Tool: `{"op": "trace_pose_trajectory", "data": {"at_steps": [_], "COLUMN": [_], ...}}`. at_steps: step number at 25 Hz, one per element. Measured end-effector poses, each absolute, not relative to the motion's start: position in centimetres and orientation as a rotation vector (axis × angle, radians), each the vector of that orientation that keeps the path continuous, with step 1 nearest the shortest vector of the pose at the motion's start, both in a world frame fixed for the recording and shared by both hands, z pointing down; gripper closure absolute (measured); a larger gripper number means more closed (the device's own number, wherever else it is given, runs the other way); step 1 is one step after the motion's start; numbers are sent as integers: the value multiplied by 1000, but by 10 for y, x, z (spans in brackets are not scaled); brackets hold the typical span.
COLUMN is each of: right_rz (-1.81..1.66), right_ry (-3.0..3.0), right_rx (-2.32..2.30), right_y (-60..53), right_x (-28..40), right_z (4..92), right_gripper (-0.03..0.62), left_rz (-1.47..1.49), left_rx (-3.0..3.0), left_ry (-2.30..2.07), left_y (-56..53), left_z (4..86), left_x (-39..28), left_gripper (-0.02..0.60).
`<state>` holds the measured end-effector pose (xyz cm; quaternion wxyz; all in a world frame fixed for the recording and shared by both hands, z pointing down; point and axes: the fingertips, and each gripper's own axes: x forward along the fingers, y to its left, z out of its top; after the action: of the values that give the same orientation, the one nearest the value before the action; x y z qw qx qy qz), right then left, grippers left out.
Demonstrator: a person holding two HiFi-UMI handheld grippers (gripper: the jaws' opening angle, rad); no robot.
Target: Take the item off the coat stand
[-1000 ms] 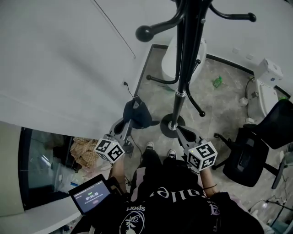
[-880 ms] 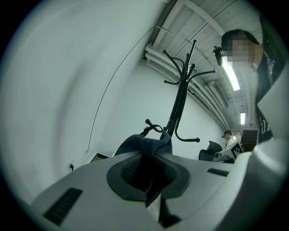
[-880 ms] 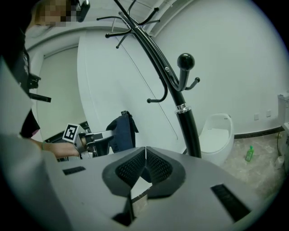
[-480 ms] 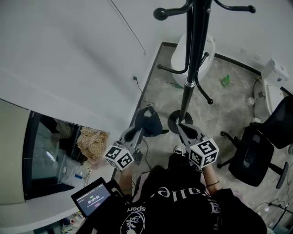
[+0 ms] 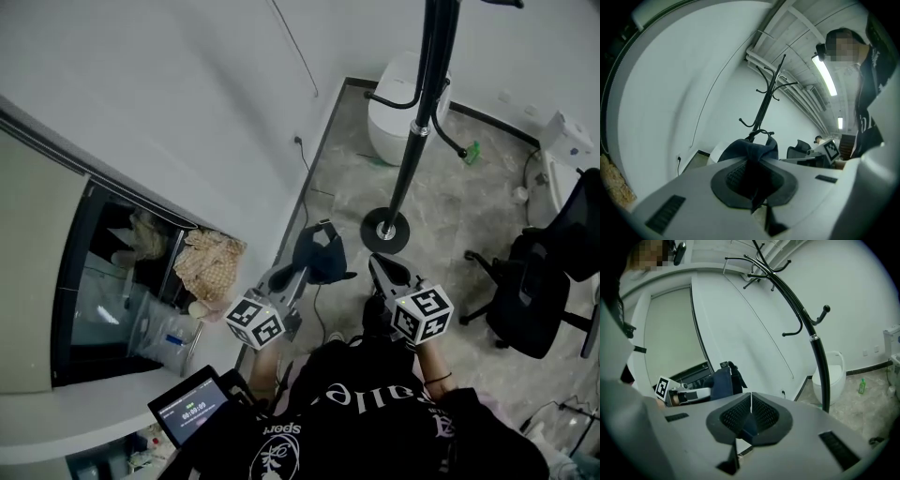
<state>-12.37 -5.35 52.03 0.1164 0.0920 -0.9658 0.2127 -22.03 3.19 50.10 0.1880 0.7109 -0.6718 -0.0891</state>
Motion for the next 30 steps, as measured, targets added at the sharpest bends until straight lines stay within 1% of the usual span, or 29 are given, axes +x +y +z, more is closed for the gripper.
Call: {"op": "trace_pose_trajectory", "data": {"at_steps": [5,11,19,25,30], "right_rz": [645,651,640,603,549], "right_ry": [-2817,-2795,-2799,-2822,-2847], "right_rx": [323,441,548,523,457], "right_y": [18,67,81,81,88], "right_x": [-102,-54,7,40,102], "right_z": [528,531,522,507,500], "right_gripper": [576,576,576,576,576], "left_rz": [-244,-240,-227,-212,-234], "left_rx": [1986,2016,2122,2127,2117], "left_ry": [-1847,-1764,-1672,-1660,-1700], "left_y": [107,149,154,147,150], "left_z": [516,525,511,508,502], "left_x": [-205,-172,-108,-62,6], "left_gripper": [571,571,571,571,571]}}
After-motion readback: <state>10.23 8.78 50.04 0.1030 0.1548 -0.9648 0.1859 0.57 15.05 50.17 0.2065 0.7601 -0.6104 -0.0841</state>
